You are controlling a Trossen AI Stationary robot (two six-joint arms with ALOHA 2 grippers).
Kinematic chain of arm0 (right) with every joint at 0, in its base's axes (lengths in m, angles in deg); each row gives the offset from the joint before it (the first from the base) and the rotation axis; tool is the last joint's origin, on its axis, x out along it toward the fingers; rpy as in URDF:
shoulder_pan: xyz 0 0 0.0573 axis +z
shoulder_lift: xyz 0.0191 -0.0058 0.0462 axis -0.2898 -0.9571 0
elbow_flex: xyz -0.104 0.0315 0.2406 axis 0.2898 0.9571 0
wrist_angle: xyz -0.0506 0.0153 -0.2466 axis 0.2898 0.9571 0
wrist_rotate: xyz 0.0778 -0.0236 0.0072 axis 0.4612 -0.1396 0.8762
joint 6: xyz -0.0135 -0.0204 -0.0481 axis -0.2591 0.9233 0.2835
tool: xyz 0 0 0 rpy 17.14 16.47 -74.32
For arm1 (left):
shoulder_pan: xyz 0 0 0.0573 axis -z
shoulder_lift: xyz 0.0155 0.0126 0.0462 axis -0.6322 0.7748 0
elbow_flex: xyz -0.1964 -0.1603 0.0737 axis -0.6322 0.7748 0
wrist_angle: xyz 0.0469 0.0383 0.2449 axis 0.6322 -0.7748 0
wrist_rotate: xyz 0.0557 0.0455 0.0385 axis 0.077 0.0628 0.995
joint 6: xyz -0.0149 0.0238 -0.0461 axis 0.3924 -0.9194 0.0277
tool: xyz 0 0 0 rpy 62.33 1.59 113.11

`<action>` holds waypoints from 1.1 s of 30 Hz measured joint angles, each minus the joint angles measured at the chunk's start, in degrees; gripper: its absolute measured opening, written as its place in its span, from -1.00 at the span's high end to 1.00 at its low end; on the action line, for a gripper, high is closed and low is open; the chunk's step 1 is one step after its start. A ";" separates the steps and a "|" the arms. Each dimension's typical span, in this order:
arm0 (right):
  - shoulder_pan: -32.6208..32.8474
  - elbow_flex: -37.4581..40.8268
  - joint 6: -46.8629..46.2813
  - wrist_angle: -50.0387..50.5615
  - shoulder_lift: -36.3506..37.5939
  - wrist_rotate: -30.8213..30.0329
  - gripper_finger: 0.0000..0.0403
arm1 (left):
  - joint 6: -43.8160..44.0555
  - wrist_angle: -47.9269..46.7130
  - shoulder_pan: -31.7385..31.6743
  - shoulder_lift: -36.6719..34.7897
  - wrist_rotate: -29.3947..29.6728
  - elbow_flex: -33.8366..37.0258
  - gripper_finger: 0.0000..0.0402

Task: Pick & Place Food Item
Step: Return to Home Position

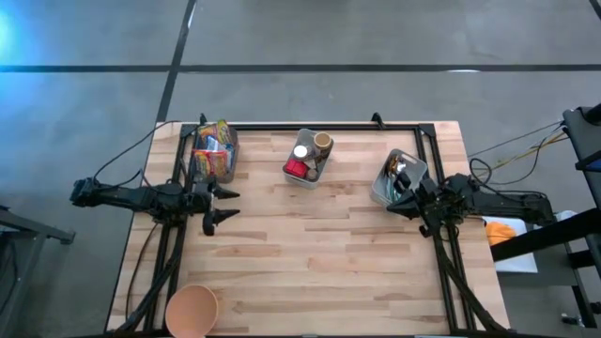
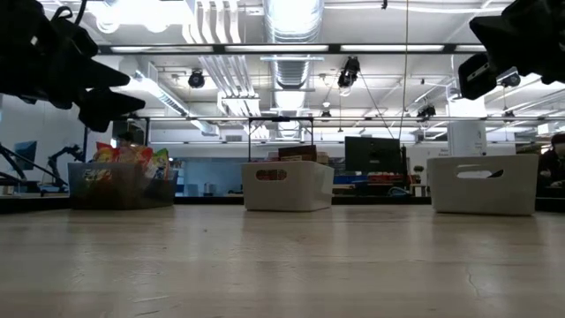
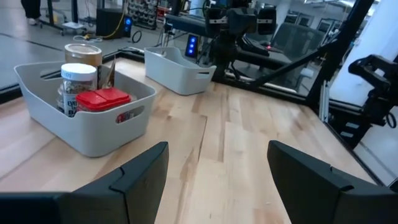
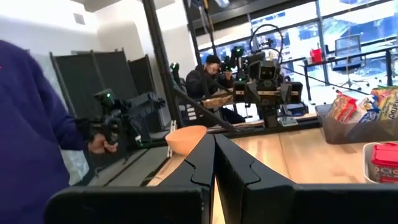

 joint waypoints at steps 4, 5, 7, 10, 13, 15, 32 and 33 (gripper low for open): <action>0.02 0.18 0.44 -0.05 0.00 0.50 0.96 | -1.34 -0.02 0.00 0.02 0.01 0.00 -0.39; 0.02 0.18 0.46 -0.03 0.00 0.50 0.96 | -1.46 -0.03 0.00 0.00 0.02 0.00 -0.39; 0.02 0.18 0.46 0.02 0.00 0.29 0.96 | -1.53 -0.07 0.00 0.02 0.02 0.00 -0.39; 0.02 0.18 0.60 1.33 -0.04 -1.15 0.96 | -1.49 -0.10 0.00 0.02 0.02 0.02 -0.39; 0.02 0.18 -1.20 4.82 -0.07 -4.81 0.96 | -1.48 -0.13 0.00 0.03 0.02 0.02 -0.39; 0.01 0.18 -3.23 7.53 -0.09 -6.95 0.96 | -1.48 -0.16 0.00 0.04 0.02 0.02 -0.39; 0.00 0.18 -1.50 10.42 -0.09 -1.46 0.96 | -1.42 -0.35 0.00 0.04 0.02 0.00 -0.39; 0.00 0.18 -1.48 10.42 -0.09 -1.46 0.96 | -1.42 -0.35 0.00 0.04 0.02 0.00 -0.39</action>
